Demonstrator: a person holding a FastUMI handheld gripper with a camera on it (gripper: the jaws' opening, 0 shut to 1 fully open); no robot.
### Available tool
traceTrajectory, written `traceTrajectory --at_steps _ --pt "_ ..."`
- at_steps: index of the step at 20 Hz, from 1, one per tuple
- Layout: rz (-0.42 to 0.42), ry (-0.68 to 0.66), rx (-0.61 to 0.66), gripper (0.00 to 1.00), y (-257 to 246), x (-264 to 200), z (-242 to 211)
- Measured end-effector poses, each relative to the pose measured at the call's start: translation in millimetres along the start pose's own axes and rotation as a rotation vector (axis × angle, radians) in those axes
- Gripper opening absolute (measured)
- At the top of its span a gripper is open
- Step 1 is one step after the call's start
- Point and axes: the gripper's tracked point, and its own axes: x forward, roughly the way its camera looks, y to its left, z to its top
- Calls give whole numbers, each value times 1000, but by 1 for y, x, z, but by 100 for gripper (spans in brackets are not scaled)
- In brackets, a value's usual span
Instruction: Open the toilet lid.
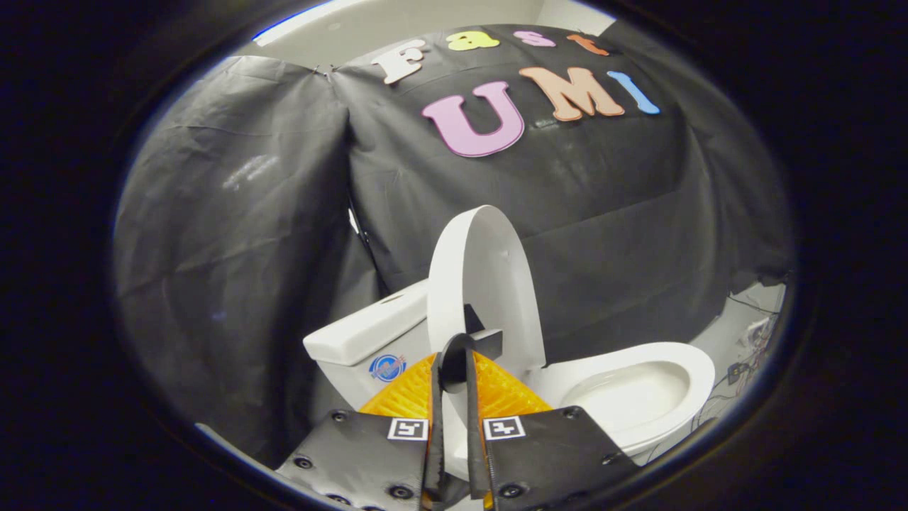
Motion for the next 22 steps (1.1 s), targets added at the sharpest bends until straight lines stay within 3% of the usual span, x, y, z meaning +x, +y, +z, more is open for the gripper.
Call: traceTrajectory --at_steps 22 --pt "120 89 -205 14 50 19 -24"
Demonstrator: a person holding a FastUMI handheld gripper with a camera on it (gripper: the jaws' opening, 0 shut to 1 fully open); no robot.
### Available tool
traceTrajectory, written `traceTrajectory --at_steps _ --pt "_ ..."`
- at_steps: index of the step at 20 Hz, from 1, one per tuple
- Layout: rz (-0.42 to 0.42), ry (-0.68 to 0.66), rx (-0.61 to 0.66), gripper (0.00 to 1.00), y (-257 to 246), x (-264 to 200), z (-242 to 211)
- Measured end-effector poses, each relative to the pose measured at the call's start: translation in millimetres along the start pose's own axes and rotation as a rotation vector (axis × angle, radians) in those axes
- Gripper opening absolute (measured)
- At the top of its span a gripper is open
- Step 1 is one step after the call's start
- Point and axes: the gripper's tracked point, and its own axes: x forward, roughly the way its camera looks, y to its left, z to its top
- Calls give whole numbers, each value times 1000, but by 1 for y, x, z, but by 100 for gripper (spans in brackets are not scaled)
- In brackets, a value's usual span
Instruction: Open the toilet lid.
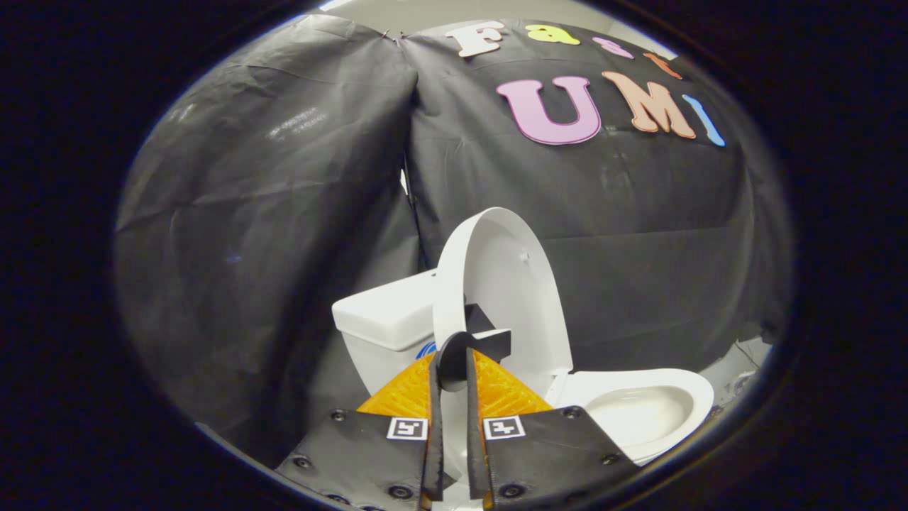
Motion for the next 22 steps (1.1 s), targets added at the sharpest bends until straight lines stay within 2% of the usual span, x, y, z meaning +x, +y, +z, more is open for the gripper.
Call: traceTrajectory --at_steps 6,9,13,18,22 --pt "21 11 -55 14 4 -1 -2" --pt "17 6 -27 14 2 -6 -1" --pt "31 11 37 49 1 -10 -2" --pt "21 -63 -75 92 -6 -32 32" --pt "39 -91 -96 96 -12 -49 60"
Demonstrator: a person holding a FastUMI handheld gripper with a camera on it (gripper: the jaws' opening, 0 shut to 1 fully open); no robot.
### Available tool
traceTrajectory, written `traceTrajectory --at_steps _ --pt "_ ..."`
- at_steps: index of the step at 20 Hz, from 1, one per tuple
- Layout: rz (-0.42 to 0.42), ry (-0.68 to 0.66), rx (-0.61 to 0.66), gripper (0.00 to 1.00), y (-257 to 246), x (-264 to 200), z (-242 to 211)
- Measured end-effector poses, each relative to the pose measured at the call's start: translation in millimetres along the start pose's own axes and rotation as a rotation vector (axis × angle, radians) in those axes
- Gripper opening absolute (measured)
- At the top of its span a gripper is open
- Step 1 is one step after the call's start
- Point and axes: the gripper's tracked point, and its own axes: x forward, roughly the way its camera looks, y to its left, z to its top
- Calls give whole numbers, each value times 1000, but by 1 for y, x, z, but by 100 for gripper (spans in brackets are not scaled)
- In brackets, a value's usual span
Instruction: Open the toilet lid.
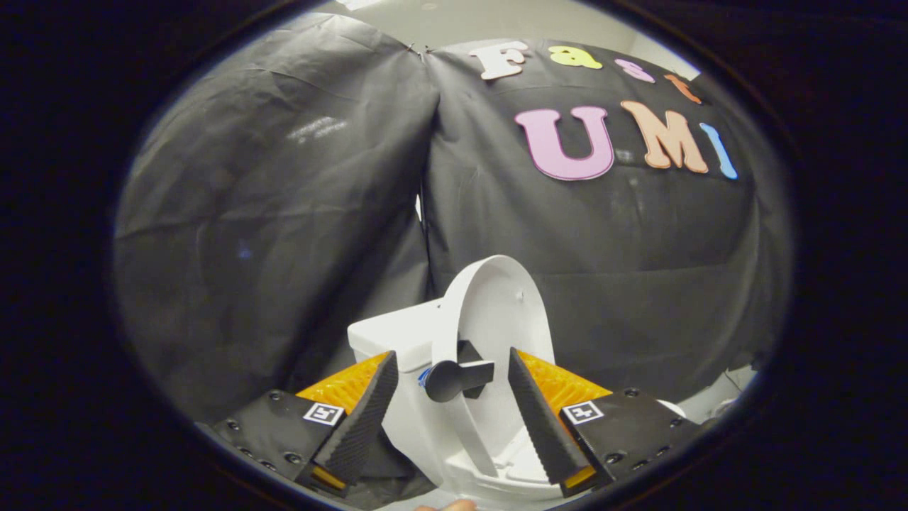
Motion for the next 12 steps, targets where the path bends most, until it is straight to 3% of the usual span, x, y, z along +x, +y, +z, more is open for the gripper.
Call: traceTrajectory --at_steps 12 --pt "-364 -106 -35 96 -188 -77 104"
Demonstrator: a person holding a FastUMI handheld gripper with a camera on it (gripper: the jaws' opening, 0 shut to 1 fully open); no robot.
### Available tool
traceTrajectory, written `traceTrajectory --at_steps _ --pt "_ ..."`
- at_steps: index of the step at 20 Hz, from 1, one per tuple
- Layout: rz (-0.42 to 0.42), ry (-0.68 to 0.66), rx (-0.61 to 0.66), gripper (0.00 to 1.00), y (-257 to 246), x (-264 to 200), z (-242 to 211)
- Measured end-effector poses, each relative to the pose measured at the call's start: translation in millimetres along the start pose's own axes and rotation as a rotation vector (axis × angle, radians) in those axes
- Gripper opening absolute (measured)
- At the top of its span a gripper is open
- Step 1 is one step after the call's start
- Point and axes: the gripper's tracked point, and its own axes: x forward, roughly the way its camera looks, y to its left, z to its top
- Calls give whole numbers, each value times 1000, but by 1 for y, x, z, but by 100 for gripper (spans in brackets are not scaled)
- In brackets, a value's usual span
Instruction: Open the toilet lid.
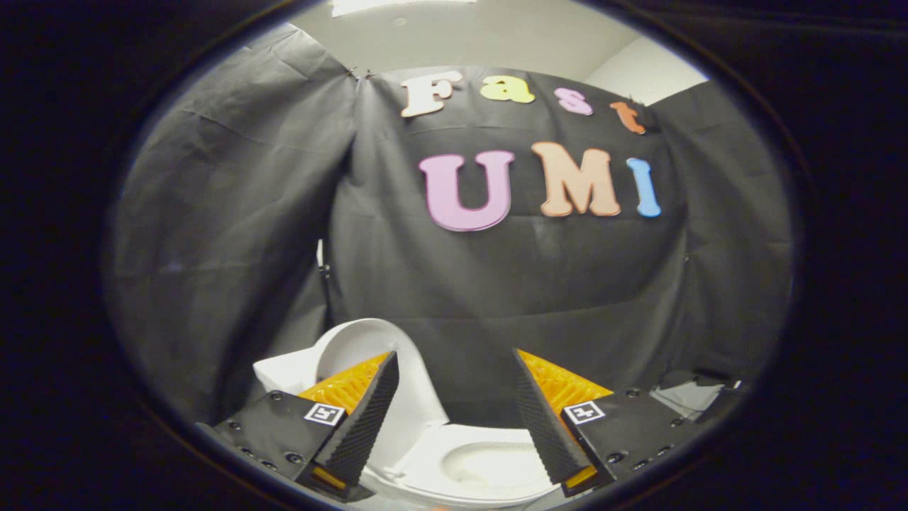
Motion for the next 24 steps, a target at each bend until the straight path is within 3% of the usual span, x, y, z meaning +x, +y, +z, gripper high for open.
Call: traceTrajectory --at_steps 4,7,24 --pt "-109 -19 -27 96 -71 -2 12" --pt "-144 -40 -33 96 -105 -3 22" --pt "-190 -84 -26 89 -250 -57 23"
